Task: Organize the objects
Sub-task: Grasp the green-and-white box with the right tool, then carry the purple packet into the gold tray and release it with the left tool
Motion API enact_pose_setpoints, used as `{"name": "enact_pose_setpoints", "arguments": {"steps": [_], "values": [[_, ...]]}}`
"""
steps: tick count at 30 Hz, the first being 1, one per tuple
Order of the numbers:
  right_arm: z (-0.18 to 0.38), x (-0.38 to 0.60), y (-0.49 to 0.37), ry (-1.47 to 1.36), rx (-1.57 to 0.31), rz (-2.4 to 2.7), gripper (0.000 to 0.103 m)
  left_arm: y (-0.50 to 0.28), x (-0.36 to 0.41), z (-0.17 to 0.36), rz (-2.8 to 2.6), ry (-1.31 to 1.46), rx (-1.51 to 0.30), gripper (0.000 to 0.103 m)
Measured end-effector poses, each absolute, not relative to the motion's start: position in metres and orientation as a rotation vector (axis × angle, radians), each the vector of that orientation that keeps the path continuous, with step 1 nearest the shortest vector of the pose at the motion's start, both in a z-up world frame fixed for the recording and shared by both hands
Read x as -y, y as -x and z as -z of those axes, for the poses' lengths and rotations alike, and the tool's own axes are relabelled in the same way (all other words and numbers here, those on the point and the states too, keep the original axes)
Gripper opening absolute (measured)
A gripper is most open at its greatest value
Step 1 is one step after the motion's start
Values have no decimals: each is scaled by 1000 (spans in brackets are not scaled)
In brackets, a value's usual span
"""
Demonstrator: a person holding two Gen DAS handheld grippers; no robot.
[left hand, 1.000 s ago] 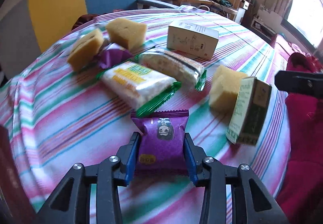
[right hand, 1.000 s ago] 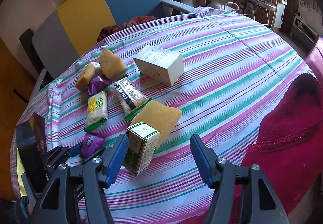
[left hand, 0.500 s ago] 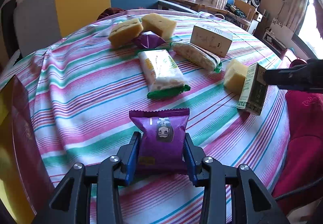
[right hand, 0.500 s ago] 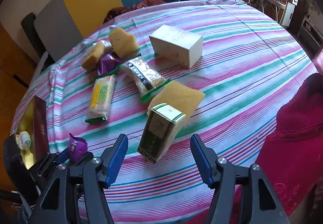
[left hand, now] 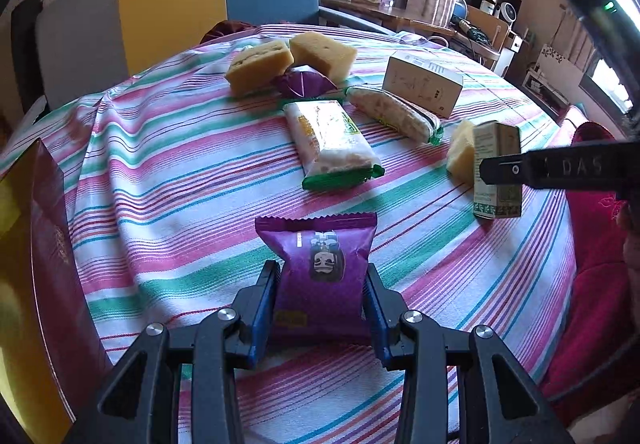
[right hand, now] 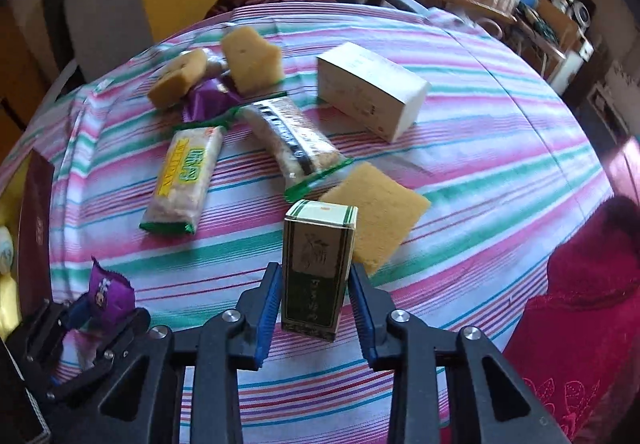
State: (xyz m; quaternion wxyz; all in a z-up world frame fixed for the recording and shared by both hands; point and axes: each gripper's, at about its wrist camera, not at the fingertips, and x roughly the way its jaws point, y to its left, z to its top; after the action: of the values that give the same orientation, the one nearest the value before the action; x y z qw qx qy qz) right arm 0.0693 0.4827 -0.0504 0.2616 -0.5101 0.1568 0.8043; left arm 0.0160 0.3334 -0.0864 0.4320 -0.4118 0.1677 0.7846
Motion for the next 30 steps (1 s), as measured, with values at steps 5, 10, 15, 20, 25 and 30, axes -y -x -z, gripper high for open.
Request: {"name": "enact_pose_setpoints", "arguments": {"steps": [5,10,15,20,25,30], "values": [[51,-462,-64,1398,-325,-2267,33,-17,-331,84,-1957,1027,-425,39],[53,-451,-60,1396,-251,-2303,32,-27,-318,71,-1961,984,-425,39],[53,-443,-57,1377,-178,-2335,32,-32,-295,50,-1987,959,-384,39],[40,-422,-55,1320,-34,-2405,32,-30,-263,26,-2031,947,-310,39],[33,-408,-52,1297,28,-2438,32,-23,-230,15,-2099,960,-249,39],[30,-395,-47,1288,78,-2457,32,-13,-204,8,-2170,973,-189,39]]}}
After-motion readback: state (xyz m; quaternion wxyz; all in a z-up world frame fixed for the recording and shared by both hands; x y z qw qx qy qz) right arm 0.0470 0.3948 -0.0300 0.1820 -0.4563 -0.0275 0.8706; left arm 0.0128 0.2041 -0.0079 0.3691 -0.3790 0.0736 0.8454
